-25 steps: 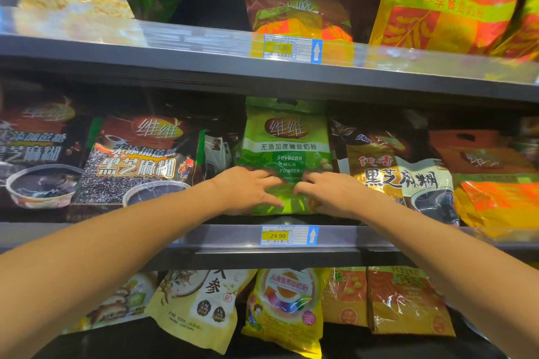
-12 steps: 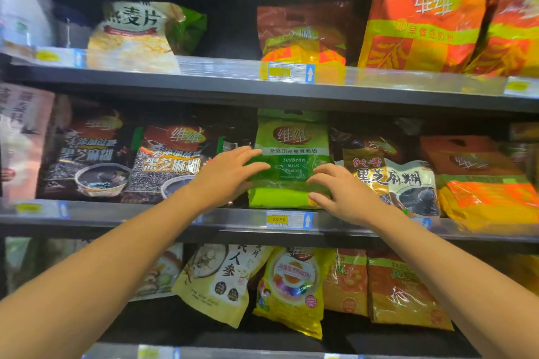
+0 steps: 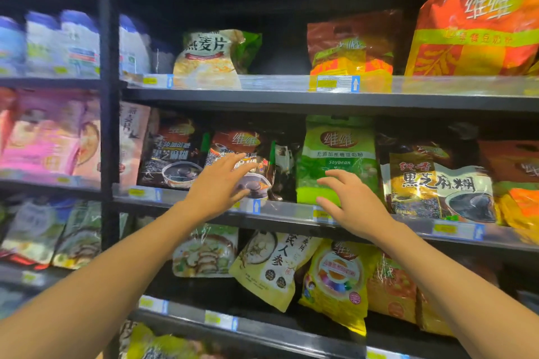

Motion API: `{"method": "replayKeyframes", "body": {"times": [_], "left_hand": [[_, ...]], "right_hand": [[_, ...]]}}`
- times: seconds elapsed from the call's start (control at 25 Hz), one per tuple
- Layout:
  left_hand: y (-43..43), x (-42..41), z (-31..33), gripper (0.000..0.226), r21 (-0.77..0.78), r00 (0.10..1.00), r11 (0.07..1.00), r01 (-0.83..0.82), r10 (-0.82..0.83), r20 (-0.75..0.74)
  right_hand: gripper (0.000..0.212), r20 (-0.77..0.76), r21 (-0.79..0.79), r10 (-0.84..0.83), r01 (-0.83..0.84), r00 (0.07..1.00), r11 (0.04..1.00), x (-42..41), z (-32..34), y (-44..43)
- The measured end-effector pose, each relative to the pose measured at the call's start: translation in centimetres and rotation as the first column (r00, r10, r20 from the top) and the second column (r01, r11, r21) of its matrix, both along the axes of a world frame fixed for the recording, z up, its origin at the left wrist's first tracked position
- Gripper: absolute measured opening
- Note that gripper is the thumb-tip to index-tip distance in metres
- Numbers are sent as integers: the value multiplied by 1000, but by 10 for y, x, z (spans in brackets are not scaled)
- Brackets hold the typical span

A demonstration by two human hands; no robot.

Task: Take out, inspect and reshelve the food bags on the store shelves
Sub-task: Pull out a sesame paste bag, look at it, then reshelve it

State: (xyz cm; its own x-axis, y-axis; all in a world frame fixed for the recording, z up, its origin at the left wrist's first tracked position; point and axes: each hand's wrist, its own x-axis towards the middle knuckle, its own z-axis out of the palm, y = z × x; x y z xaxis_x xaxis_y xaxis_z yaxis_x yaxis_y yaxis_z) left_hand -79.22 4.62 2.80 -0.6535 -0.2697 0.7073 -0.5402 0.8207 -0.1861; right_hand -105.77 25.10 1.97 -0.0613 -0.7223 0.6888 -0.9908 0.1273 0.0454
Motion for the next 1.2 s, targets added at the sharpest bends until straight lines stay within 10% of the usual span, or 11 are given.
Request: {"method": "replayKeyframes", "body": {"times": [0.4, 0.72, 0.88, 1.2], "left_hand": [[-72, 49, 12, 111, 523, 992, 852, -5, 70, -105], [-154, 34, 19, 113, 748, 987, 661, -67, -67, 147], [-175, 28, 25, 119, 840, 982, 542, -29, -142, 126], [-186, 25, 24, 108, 883, 976, 430, 186, -187, -114]], "right_hand": [[79, 312, 41, 17, -31, 950, 999, 64, 24, -87], [107, 724, 120, -117, 43, 680, 992, 75, 34, -168], [54, 809, 117, -102, 13, 579, 993, 80, 27, -191], [47, 802, -32, -8, 57, 598, 998, 88, 32, -205]]}}
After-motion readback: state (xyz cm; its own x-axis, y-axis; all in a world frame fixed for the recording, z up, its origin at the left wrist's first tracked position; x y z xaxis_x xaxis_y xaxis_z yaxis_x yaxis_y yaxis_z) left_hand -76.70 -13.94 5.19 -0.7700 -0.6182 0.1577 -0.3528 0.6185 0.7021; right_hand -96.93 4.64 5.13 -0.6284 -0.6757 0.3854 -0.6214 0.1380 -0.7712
